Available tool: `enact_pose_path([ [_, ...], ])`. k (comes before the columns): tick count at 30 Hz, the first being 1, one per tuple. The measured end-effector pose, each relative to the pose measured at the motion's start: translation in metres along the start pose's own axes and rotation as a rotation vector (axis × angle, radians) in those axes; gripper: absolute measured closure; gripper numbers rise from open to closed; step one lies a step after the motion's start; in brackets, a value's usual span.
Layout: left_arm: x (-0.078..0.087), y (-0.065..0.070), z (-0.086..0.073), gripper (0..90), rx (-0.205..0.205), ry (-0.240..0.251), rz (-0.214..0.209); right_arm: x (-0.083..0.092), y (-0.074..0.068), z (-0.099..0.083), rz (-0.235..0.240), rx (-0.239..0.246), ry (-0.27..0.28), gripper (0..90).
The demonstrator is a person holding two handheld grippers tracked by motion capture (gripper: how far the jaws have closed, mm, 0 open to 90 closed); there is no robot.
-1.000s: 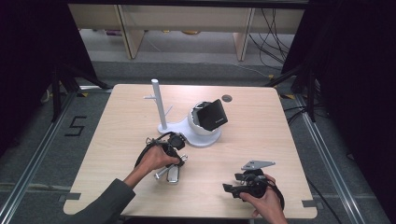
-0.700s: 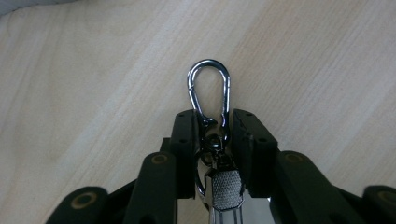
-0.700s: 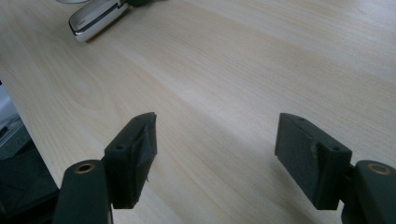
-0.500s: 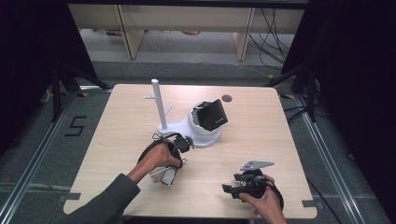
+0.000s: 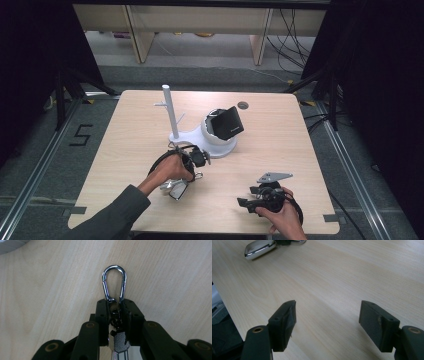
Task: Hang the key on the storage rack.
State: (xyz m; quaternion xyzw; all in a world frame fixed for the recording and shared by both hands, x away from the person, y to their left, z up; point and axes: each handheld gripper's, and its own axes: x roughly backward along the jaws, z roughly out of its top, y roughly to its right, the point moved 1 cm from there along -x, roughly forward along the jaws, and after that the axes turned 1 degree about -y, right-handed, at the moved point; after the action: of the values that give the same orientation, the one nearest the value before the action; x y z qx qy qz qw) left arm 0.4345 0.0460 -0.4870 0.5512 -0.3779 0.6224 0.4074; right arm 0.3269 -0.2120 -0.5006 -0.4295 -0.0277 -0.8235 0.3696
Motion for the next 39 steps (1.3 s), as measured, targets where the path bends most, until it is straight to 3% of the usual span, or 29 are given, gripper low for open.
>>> enact_pose_path([
  [4,0.004,-0.002,-0.004,75.4,0.002,0.025,-0.03,0.0,0.0,0.0,0.002,0.0,0.003,31.1],
  [18,0.053,-0.019,-0.028,75.4,0.057,0.102,-0.004,0.0,0.003,-0.001,-0.002,-0.016,-0.005,31.2],
  [29,0.11,-0.04,-0.056,75.4,0.117,0.142,0.075,0.0,0.006,-0.001,-0.001,-0.017,-0.017,31.4],
  [31,0.125,-0.046,-0.062,75.4,0.136,0.167,0.102,-0.001,0.006,-0.002,0.009,-0.024,-0.009,31.4],
  [39,0.159,-0.06,-0.074,75.4,0.188,0.185,0.155,-0.002,0.007,-0.002,-0.001,-0.016,-0.004,31.4],
])
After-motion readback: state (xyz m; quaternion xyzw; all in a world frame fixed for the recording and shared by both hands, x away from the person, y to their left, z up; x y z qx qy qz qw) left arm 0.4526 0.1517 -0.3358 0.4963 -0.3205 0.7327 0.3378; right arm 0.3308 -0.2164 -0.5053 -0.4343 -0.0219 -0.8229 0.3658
